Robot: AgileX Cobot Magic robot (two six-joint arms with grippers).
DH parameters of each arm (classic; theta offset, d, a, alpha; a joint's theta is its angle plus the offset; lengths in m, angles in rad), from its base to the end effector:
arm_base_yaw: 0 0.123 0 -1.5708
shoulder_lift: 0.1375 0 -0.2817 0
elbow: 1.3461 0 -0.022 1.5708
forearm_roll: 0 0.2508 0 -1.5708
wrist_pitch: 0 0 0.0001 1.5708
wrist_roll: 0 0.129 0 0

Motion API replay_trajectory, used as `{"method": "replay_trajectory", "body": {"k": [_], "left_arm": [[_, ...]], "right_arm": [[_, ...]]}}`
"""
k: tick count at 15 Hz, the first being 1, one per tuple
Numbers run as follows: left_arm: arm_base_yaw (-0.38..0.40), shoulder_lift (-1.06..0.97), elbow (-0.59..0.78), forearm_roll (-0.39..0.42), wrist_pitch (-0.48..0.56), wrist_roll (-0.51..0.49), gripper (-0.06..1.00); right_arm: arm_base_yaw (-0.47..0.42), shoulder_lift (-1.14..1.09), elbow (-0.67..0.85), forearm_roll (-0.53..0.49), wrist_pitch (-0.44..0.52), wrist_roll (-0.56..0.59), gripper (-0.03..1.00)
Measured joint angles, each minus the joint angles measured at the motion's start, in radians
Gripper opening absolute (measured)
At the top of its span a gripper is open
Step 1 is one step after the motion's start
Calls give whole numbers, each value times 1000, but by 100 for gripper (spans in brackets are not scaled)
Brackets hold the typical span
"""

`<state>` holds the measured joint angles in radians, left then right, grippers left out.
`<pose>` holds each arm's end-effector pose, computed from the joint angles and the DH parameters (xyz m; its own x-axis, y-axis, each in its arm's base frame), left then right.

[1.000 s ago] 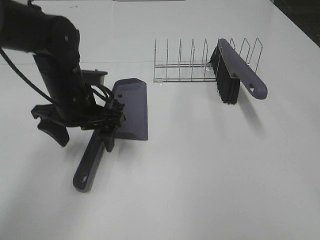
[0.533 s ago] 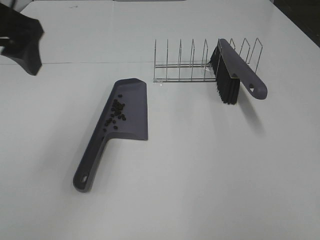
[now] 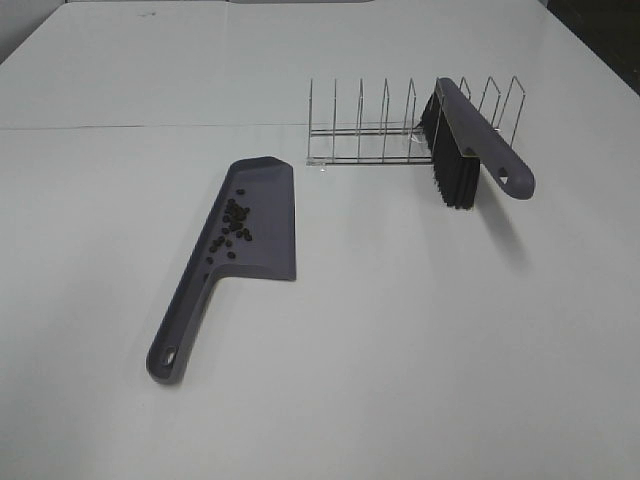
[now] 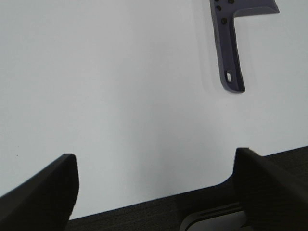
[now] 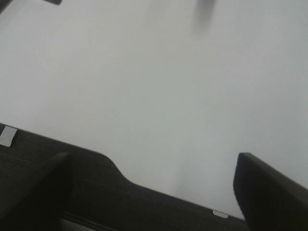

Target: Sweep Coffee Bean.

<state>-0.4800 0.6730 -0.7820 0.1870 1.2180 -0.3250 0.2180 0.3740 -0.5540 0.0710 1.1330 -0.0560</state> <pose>0.1119 -0.0329 0.2896 -0.8245 0.1442 -0.5471 0.1670 0.9859 0.0081 0.0703 0.0241 0.2503 -0.7361 -0.1895 -0.6498 -0.2756 0.9607 0.0321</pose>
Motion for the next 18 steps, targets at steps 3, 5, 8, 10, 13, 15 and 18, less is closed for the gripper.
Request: {"method": "replay_trajectory", "body": {"k": [3, 5, 8, 10, 13, 15, 18], "left_arm": [[0, -252, 200, -1, -84, 0, 81], [0, -369, 267, -10, -128, 11, 81], [0, -439, 271, -27, -154, 97, 81], [0, -439, 275, -38, -155, 120, 81], [0, -439, 275, -39, -155, 125, 81], [0, -439, 275, -39, -155, 127, 81], [0, -439, 275, -39, -155, 127, 81]], "right_arm": [[0, -6, 42, 45, -47, -40, 80], [0, -6, 48, 49, -56, -48, 80], [0, -6, 48, 50, -56, -49, 80], [0, -6, 48, 51, -56, -50, 80], [0, -6, 48, 51, -56, -50, 80], [0, -6, 48, 52, -56, -53, 80], [0, -6, 48, 52, -56, -56, 80]]}}
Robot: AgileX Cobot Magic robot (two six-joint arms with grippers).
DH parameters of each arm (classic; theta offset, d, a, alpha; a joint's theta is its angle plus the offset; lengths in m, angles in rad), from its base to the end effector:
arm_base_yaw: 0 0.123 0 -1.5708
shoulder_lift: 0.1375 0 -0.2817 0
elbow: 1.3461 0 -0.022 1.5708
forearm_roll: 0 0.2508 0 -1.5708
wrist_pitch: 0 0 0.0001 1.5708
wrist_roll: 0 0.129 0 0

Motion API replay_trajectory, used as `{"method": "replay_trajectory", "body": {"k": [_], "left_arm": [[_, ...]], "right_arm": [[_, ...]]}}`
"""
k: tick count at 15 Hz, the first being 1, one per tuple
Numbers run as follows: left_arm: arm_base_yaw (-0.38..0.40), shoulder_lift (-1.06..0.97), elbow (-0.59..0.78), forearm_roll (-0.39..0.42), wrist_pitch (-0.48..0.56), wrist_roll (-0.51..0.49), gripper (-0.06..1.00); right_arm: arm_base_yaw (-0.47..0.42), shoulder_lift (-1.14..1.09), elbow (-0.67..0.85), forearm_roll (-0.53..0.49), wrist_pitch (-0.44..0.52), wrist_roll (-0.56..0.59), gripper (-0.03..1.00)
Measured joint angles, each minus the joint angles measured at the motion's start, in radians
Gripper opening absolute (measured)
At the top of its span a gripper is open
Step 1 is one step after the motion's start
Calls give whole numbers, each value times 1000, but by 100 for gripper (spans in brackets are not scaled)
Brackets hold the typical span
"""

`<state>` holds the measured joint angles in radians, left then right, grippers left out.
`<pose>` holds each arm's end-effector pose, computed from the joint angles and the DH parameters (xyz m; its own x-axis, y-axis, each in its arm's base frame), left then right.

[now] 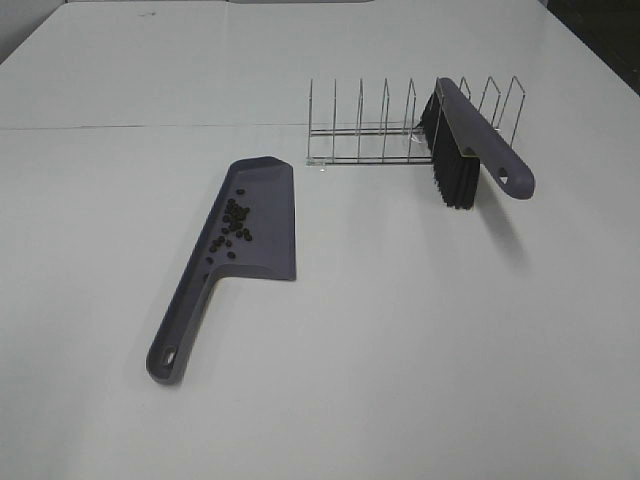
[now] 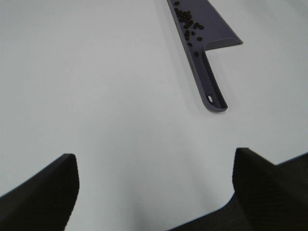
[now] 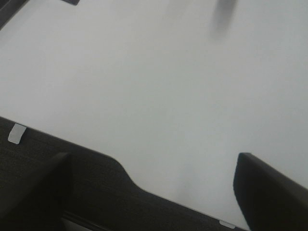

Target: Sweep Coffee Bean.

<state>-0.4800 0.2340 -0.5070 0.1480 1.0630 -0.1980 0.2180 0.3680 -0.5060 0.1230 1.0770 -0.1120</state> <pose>0.0630 -0.0141 0.2519 -0.6121 0.1786 -0.7704 0.2960 0.9551 -0.0138 0.0729 0.0304 0.2406 -0.7164 -0.2131 -0.6644 -0.3235 0.9451 0.0456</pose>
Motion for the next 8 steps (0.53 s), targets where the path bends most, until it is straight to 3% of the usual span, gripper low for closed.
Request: {"method": "replay_trajectory", "body": {"k": [3, 6, 7, 8], "left_arm": [[2, 0, 0, 0, 0, 1, 81], [114, -1, 0, -3, -1, 1, 81], [196, -10, 0, -3, -2, 1, 81], [364, -63, 0, -3, -2, 1, 81]], "right_arm": [[0, 0, 0, 0, 0, -1, 80], [-34, -31, 0, 3, -1, -1, 80], [-76, -69, 0, 7, -1, -1, 80], [-176, -172, 0, 10, -6, -1, 80]]}}
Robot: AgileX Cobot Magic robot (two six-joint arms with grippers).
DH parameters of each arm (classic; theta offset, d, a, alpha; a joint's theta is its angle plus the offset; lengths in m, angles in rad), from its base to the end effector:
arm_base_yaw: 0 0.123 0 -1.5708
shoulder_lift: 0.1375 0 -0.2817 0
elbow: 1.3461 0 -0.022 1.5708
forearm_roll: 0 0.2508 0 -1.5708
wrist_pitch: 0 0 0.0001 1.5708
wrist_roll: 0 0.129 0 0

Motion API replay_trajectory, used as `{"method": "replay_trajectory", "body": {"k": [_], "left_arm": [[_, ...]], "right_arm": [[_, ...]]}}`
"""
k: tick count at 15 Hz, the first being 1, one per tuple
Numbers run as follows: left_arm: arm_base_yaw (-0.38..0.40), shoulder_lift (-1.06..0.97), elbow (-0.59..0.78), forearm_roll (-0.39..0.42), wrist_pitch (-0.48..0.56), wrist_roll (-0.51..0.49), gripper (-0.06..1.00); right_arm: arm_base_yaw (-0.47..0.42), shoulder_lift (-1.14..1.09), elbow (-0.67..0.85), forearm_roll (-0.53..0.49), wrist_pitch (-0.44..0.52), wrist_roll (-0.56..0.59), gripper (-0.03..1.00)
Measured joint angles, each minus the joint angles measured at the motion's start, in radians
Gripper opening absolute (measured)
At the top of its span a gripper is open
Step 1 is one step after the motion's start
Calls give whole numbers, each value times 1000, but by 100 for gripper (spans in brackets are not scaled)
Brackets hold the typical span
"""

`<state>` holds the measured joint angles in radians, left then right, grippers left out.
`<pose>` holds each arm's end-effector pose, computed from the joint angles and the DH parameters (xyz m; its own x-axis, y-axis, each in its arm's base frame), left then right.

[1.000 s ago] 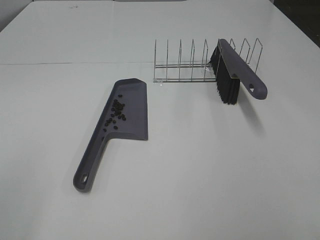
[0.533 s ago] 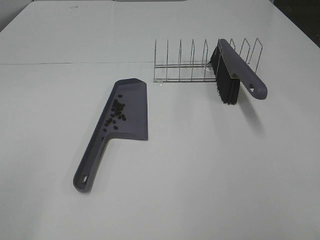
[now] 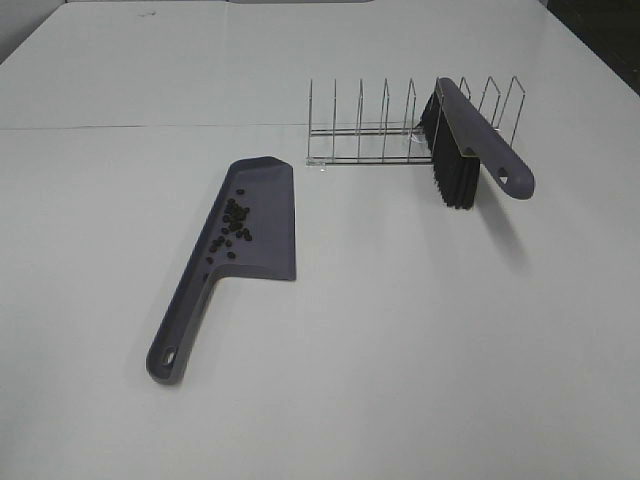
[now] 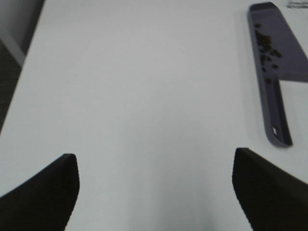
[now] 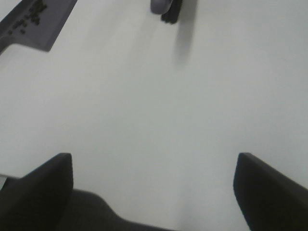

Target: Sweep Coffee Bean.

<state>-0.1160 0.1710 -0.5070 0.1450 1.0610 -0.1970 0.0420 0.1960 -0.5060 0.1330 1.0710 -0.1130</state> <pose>0.0559 0.0099 0.2558 -0.5849 -0.0572 -0.8091 -0.0601 0.9978 -0.0271 0.0563 0.0174 0.2529 -0.6132 -0.0744 -0.7864 -0.1631 0.9860 0.0338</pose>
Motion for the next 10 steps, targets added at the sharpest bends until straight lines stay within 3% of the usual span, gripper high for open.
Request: {"method": "replay_trajectory", "body": {"k": [3, 4, 10], "left_arm": [[141, -114, 0, 0, 0, 0, 81], [157, -157, 0, 0, 0, 0, 81], [159, -174, 0, 0, 0, 0, 81]], "right_arm": [[-82, -131, 0, 0, -2, 0, 80], [-95, -176, 0, 1, -2, 0, 80], [-100, -199, 0, 8, -2, 0, 80]]}}
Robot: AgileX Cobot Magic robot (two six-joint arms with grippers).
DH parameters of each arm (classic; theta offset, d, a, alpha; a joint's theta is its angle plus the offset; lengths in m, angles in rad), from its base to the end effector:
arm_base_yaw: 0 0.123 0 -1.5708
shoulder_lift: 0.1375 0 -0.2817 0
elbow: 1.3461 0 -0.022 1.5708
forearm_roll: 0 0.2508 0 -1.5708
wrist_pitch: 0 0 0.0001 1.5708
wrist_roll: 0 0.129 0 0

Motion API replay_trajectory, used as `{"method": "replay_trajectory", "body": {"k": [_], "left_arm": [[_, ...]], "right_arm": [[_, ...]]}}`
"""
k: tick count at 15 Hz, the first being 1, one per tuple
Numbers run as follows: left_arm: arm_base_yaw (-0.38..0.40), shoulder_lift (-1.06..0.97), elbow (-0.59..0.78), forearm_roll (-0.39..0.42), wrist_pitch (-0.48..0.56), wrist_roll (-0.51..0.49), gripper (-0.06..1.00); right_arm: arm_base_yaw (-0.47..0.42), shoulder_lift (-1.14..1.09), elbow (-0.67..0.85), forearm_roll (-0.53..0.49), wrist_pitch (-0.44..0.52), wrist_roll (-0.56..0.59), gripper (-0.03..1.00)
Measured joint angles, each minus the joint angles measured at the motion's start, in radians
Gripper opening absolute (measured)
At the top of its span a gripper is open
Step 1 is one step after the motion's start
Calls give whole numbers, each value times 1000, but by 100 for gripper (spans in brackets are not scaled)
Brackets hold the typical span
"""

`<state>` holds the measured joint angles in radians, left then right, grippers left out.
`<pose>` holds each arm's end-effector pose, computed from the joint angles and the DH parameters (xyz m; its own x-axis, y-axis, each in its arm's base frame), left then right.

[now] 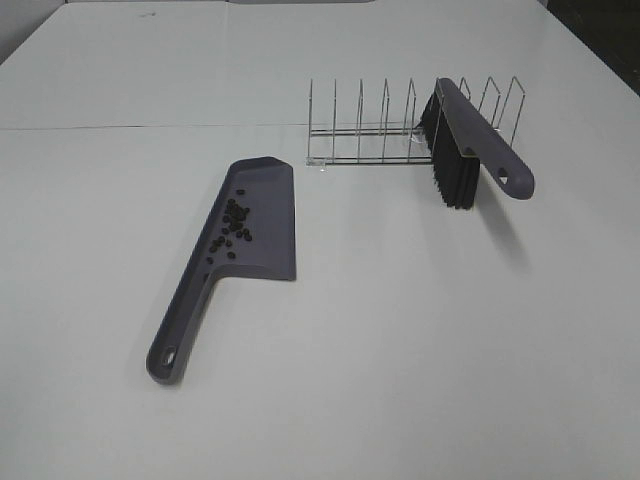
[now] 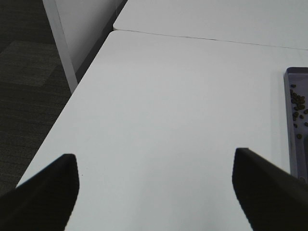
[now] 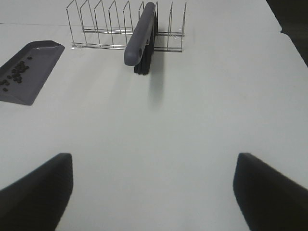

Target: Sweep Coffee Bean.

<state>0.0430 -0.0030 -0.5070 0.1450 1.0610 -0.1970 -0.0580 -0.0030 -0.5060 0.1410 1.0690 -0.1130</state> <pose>0.0298 0.0176 0.2632 -0.4199 -0.1427 -0.8963 -0.2100 0.9760 -0.0571 0.0311 0.0141 0.2619 -0.4481 -0.0185 -0.8938 -0.0724 0.9973 0.0156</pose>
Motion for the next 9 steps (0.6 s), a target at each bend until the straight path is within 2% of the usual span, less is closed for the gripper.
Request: {"method": "replay_trajectory", "body": {"k": [9], "left_arm": [[0, 0, 0, 0, 0, 0, 81]], "right_arm": [[0, 0, 0, 0, 0, 1, 80]]}}
